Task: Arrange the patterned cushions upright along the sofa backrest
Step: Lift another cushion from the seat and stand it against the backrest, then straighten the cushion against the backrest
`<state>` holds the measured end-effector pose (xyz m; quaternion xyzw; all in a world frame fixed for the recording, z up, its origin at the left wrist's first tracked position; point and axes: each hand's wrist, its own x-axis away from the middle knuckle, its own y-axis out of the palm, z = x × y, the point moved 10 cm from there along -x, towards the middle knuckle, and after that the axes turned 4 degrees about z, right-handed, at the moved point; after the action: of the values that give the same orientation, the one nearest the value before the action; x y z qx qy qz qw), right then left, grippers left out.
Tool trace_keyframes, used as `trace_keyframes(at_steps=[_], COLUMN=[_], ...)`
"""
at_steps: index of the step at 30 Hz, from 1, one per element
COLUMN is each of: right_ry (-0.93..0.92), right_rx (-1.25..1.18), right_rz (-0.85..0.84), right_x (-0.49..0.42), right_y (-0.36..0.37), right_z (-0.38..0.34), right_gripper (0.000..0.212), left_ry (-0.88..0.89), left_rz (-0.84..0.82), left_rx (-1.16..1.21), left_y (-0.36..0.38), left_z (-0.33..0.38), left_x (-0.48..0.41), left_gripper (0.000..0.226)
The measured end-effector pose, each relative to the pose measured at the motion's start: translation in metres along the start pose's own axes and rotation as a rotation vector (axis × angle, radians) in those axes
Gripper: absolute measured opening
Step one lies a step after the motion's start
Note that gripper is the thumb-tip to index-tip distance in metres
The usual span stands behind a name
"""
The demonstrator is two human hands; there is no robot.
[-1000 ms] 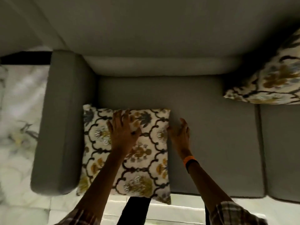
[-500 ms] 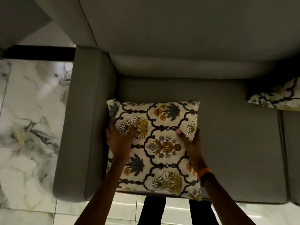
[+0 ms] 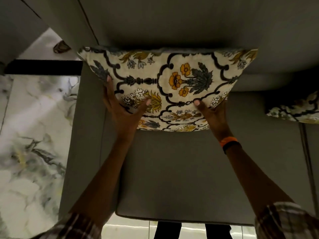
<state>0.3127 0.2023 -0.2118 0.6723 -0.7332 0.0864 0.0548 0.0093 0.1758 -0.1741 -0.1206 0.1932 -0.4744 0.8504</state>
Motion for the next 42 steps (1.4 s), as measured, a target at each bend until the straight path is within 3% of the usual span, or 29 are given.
trace_keyframes(at_steps=[3, 8, 10, 13, 16, 19, 23, 26, 30, 34, 39, 42], right_ry=[-0.016, -0.040, -0.055, -0.044, -0.026, -0.040, 0.049, 0.117, 0.116, 0.081, 0.097, 0.184], right_rx=[0.050, 0.072, 0.097, 0.145, 0.213, 0.302, 0.462, 0.593, 0.754, 0.845, 0.832, 0.611], right_rz=[-0.002, 0.079, 0.091, 0.055, 0.035, 0.068, 0.076, 0.019, -0.032, -0.059, 0.078, 0.302], right_x=[0.001, 0.003, 0.001, -0.004, -0.006, 0.004, 0.035, 0.064, 0.092, 0.088, 0.075, 0.062], right_y=[-0.001, -0.009, -0.010, -0.010, -0.014, -0.021, -0.036, -0.059, -0.114, -0.200, -0.348, -0.448], right_z=[0.000, 0.001, 0.004, 0.009, 0.016, 0.023, 0.058, 0.091, 0.116, 0.121, 0.119, 0.115], right_gripper=[0.087, 0.077, 0.071, 0.067, 0.092, 0.115, 0.130, 0.129, 0.119, 0.113, 0.115, 0.126], left_ry=[0.047, 0.148, 0.136, 0.020, -0.040, -0.003, -0.008, 0.171, 0.284, 0.234, 0.239, 0.219], left_rz=[-0.056, 0.073, 0.078, -0.045, -0.116, -0.063, -0.049, -0.201, -0.439, -0.537, -0.611, -0.651], left_rx=[-0.039, -0.035, -0.048, -0.096, -0.144, -0.211, -0.387, -0.597, -0.615, -0.614, -0.576, -0.500], left_y=[0.002, -0.008, -0.006, 0.008, 0.012, 0.007, 0.018, 0.065, 0.153, 0.233, 0.329, 0.381], left_z=[-0.003, 0.009, 0.005, -0.013, -0.026, -0.026, -0.028, -0.010, 0.020, 0.048, 0.095, 0.127], left_x=[0.006, 0.001, 0.003, 0.014, 0.025, 0.039, 0.088, 0.148, 0.226, 0.269, 0.304, 0.305], left_gripper=[0.115, 0.114, 0.114, 0.115, 0.117, 0.118, 0.112, 0.101, 0.098, 0.096, 0.092, 0.098])
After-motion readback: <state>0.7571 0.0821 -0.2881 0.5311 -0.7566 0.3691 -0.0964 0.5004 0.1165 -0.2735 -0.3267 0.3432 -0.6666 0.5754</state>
